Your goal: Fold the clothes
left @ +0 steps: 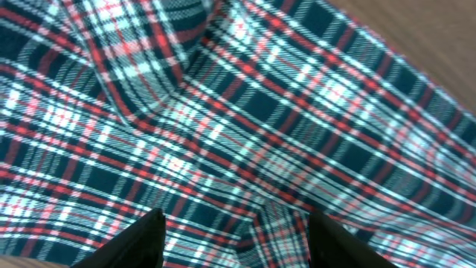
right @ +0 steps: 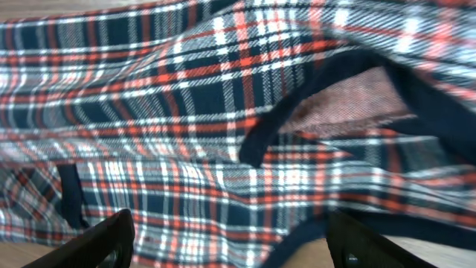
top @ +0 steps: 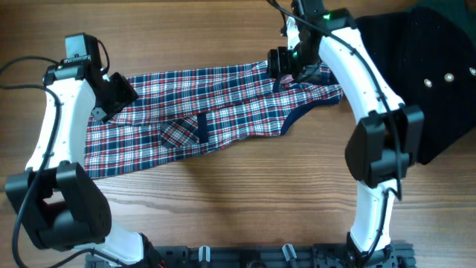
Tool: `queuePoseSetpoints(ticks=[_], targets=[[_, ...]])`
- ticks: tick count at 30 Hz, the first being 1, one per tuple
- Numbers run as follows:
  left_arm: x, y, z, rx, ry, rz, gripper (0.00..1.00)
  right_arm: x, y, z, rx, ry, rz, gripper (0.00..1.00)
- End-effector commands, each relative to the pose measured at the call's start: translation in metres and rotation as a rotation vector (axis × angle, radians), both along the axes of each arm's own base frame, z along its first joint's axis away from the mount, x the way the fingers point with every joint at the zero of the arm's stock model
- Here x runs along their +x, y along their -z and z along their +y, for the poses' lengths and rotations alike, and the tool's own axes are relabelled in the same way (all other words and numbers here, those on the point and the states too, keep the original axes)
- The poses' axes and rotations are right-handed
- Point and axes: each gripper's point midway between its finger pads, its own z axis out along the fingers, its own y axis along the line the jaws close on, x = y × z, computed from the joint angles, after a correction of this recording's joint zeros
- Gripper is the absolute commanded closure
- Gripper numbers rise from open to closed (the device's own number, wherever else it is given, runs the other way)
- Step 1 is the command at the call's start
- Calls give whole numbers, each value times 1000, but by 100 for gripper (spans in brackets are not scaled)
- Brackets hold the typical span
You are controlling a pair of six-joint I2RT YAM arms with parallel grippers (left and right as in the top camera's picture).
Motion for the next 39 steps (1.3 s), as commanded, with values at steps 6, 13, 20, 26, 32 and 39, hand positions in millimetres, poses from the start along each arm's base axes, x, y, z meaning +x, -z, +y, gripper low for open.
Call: queuePoseSetpoints(ticks=[6,13,20,26,32,39], targets=[[-6,17,19,94,-78,58,55,-1,49,30,42,98,115,26],[-10,38,24,108,-152,120,57,-4,69,41,34,76,133,55],[-11,49,31,142,-157,150,61,7,66,49,54,70,83,96],[-9,50,27,123,-154,145,62,57,6,59,132,25,-162,96],[-8,50,22,94,-148,141,64,129,-57,46,150,96,-484,96],[-12,51,16,85,-135,160,63,138,-42,30,61,142,-495,78]])
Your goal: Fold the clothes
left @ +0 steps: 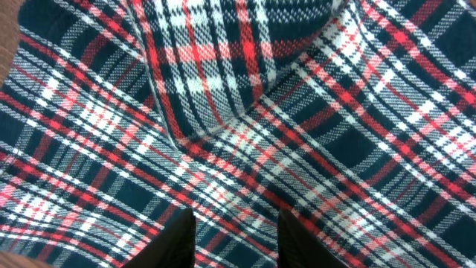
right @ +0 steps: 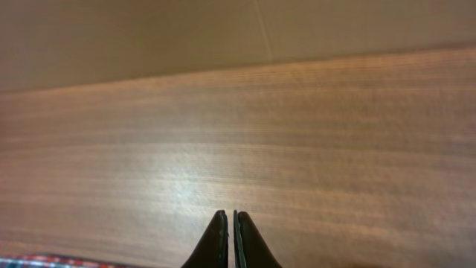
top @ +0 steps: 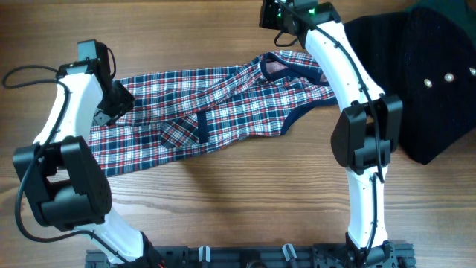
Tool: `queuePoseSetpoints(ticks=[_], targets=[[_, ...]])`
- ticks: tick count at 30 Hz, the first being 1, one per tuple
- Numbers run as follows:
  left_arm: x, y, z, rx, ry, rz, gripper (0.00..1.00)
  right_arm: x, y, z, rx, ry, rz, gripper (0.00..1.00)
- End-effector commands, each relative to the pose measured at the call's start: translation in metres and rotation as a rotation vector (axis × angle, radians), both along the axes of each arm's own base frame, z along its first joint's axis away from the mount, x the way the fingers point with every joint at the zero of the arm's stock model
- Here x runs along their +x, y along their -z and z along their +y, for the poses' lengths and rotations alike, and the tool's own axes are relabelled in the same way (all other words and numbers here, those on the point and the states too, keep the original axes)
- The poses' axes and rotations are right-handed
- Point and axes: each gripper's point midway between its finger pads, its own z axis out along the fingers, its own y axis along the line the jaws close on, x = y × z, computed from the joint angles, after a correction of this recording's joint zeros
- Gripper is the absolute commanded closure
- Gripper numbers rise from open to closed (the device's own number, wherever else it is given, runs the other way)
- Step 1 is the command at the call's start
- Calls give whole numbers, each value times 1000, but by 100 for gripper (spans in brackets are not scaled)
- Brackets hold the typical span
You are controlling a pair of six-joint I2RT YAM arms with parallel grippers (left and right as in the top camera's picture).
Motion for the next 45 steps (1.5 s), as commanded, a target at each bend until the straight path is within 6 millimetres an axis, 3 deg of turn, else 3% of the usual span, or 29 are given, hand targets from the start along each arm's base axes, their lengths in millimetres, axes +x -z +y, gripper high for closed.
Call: queuePoseSetpoints(ticks=[1,2,6,13,15,17,20,26,29,32,34,36,39,42,45], targets=[[-8,6,-8,-28,-6,35,61,-22,16,-2,-24,-14,113,52],[-10,6,-10,-56,-12,41,57,-36,23,1,-10,-39,179,40],[-8,6,1,-173,-85,-3,46,-69,38,4,-13,-130,314,30],[-9,1,56,-286,-291,-114,46,-82,42,3,-60,-233,332,21],[4,-1,67,-293,-300,-191,40,-84,43,3,-69,-245,337,21],[20,0,63,-327,-274,-263,36,-85,44,2,-70,-244,341,21],[29,11,58,-329,-249,-284,36,-85,44,2,-70,-245,342,20],[26,50,48,-351,-257,-238,35,-86,46,-2,-96,-252,345,20],[30,52,49,-346,-250,-249,36,-86,46,-4,-106,-248,344,19],[42,48,51,-330,-231,-300,40,-87,47,-5,-107,-248,350,20],[55,44,50,-314,-206,-348,52,-88,45,-5,-108,-248,352,25],[66,40,45,-305,-178,-384,78,-87,37,-8,-103,-242,336,27],[81,34,33,-298,-132,-428,96,-84,18,-16,-95,-225,300,27],[101,24,21,-292,-94,-498,96,-83,0,-31,-87,-198,277,24],[127,-3,26,-280,-97,-597,96,-87,-3,-44,-87,-176,303,24]])
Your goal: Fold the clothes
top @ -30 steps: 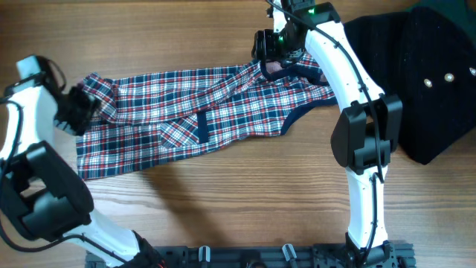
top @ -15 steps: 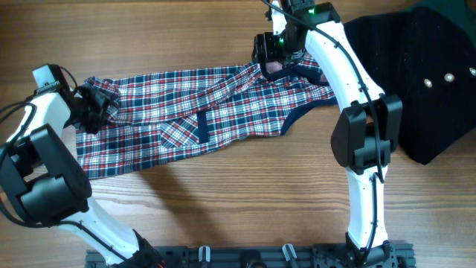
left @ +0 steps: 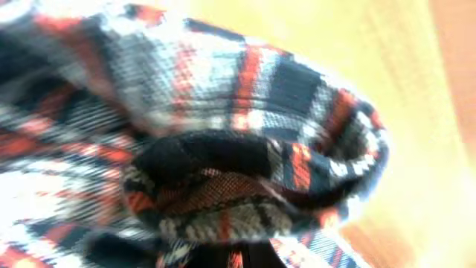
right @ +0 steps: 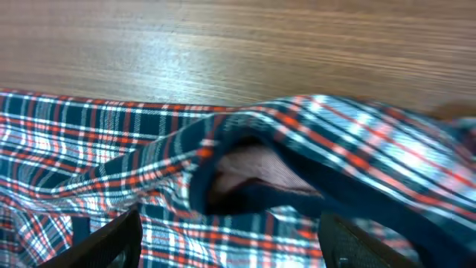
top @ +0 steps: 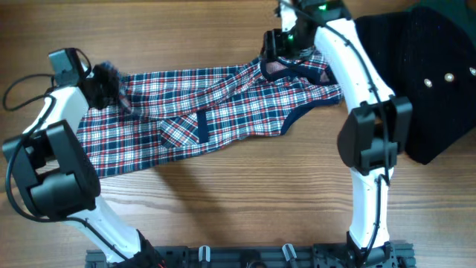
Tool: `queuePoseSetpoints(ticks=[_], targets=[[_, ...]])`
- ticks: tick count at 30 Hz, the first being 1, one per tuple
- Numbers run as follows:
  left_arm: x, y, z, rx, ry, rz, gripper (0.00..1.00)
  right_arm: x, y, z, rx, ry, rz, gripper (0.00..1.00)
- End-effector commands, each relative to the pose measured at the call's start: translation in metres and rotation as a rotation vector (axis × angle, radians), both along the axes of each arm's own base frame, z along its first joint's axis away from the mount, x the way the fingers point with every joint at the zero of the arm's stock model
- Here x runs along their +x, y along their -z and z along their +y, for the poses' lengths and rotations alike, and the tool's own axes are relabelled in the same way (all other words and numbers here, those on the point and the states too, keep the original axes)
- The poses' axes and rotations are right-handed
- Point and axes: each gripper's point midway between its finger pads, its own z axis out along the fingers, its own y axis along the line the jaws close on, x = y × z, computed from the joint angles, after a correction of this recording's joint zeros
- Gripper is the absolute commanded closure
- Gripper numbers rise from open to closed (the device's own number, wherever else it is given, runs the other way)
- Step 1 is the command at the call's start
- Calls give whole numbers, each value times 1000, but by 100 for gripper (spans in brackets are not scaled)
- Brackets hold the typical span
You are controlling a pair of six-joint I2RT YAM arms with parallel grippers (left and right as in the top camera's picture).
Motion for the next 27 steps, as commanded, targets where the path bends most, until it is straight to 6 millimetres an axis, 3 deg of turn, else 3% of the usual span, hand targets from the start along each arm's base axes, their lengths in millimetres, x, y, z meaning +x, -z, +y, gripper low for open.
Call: queuePoseSetpoints(ticks=[1,4,7,11,16,18,22,27], targets=[[31,-35,7,8,-23,-102,96,-3,-30,-15,-4,16,-38,24],[53,-70,23,74,-56,-180,96,-8,-28,-17,-7,17,-11,23],[64,-88,40,148,-107,-231,96,-17,-25,-19,-11,33,34,23],[64,-81,50,206,-156,-209,96,-26,-22,-21,-5,89,92,19],[68,-64,48,209,-152,-193,96,-34,-15,-32,-58,134,134,13],[69,-60,46,208,-147,-188,96,-31,-6,-42,-104,191,140,10],[69,-60,43,209,-140,-187,96,-21,32,-64,-86,334,197,9],[65,-55,42,203,-138,-161,96,4,48,-94,-88,336,107,9]])
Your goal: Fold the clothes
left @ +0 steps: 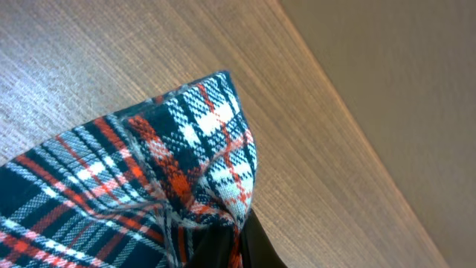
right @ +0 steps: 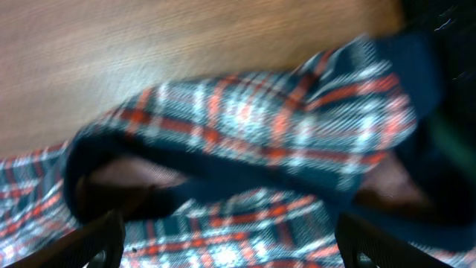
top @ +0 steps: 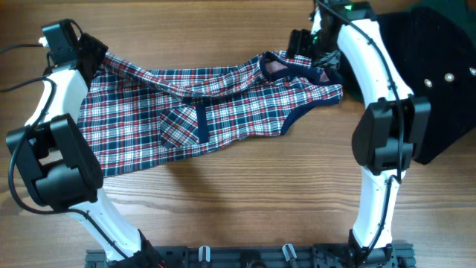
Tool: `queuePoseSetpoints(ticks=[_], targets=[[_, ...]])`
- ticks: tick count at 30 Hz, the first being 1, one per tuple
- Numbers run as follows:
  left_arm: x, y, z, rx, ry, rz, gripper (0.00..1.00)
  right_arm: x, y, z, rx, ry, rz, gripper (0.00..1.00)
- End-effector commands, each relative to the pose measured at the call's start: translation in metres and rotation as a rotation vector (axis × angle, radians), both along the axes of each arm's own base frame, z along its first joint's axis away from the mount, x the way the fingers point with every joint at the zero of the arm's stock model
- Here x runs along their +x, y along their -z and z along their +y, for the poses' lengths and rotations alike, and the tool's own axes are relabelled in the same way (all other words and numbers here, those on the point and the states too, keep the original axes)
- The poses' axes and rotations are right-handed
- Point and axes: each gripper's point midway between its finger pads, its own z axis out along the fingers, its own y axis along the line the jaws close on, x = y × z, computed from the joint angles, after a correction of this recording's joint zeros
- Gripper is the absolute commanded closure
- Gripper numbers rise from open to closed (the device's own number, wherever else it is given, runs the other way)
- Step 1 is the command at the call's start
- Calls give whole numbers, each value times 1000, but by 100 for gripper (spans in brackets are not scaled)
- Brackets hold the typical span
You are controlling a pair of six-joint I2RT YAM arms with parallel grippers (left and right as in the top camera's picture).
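A red, white and navy plaid garment [top: 223, 104] lies spread across the wooden table, with its navy-edged collar [top: 286, 68] at the far right end. My left gripper [top: 95, 53] is at the far left of the table, shut on the garment's upper left corner [left: 216, 149], which is drawn out over bare wood. In the left wrist view the fingers [left: 260, 253] pinch the plaid fold. My right gripper [top: 306, 46] hovers open over the collar [right: 245, 160], its fingertips [right: 97, 238] set wide apart.
A black garment [top: 424, 82] with small pale studs covers the table's far right corner, just behind the right arm. Bare wood [top: 245, 201] runs along the front of the table. The arms' base rail [top: 245, 257] is at the front edge.
My left gripper, still shut on the plaid corner, has moved toward the far edge and the corner now stretches out to the far left. My right gripper has shifted right over the collar, still open.
Both grippers first hung open over the plaid garment, the left over its left part and the right over the collar. Then the right was shut above bare wood beyond the garment. Later the left was shut on the upper left corner; now that corner is drawn outward.
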Motion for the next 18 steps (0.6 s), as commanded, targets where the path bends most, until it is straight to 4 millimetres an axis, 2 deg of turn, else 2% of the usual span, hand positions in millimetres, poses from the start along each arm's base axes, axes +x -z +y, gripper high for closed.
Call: queuePoseSetpoints(ticks=[1,9,13,15,17,18], targets=[[1,0,2,8,-15,9,96,5,26,-23,-58,12,5,9],[-5,7,0,4,-9,46,96,-7,69,-36,-83,16,40,9],[-7,8,0,12,1,57,96,-5,81,-36,-84,16,30,12],[-7,9,-1,12,3,58,96,-3,84,-36,-80,15,25,25],[-7,9,-1,12,3,58,96,-1,86,-34,-72,16,20,52],[-7,9,-1,12,3,59,96,0,85,-34,-72,17,15,69]])
